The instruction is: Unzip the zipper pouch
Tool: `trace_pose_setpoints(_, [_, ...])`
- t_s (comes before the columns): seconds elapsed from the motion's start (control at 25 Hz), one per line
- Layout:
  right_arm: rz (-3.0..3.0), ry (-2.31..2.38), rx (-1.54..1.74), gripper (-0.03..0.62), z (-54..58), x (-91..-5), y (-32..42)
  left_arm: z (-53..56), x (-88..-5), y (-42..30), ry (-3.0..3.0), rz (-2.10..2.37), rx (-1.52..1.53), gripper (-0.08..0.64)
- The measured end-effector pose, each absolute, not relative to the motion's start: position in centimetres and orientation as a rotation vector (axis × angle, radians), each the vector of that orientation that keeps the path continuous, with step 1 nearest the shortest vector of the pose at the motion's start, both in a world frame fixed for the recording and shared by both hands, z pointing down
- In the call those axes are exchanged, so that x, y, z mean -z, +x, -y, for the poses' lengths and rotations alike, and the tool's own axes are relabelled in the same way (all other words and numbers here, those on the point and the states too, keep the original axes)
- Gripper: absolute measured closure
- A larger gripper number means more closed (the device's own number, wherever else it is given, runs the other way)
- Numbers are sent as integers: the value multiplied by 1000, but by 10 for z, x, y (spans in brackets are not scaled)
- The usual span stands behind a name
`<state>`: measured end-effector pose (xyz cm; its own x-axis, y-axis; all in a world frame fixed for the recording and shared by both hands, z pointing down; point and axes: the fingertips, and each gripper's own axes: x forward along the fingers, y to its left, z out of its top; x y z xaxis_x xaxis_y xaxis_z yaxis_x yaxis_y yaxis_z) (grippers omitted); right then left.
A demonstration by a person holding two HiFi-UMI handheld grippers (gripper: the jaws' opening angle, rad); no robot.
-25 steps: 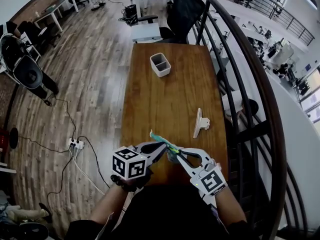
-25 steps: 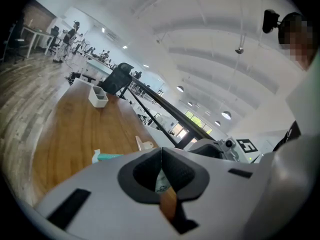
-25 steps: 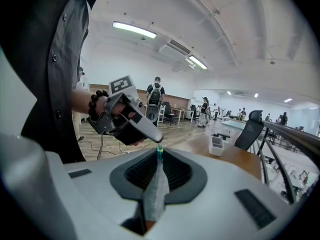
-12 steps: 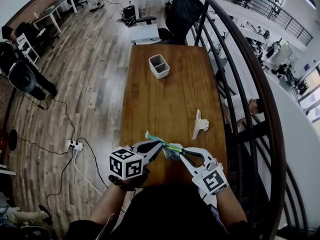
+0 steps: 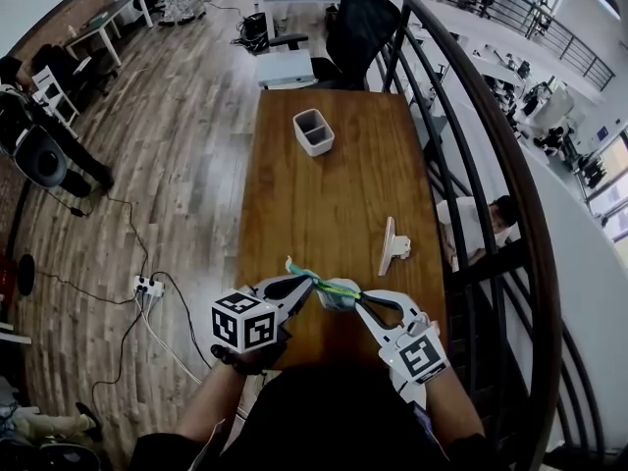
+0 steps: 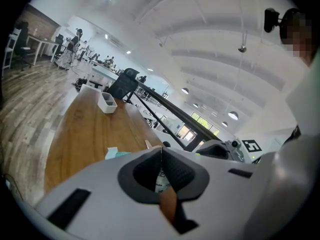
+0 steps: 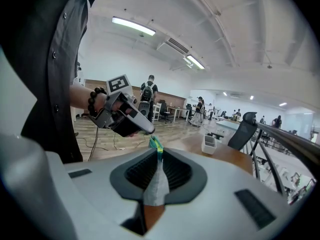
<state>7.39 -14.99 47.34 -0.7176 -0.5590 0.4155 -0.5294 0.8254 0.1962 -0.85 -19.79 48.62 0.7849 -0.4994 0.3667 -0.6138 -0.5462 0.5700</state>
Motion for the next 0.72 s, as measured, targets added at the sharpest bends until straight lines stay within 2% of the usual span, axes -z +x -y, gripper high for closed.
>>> trace_pose_setpoints(0.72, [2525, 855, 83, 560, 155, -470, 85, 209, -492, -46, 2190, 988, -165, 545])
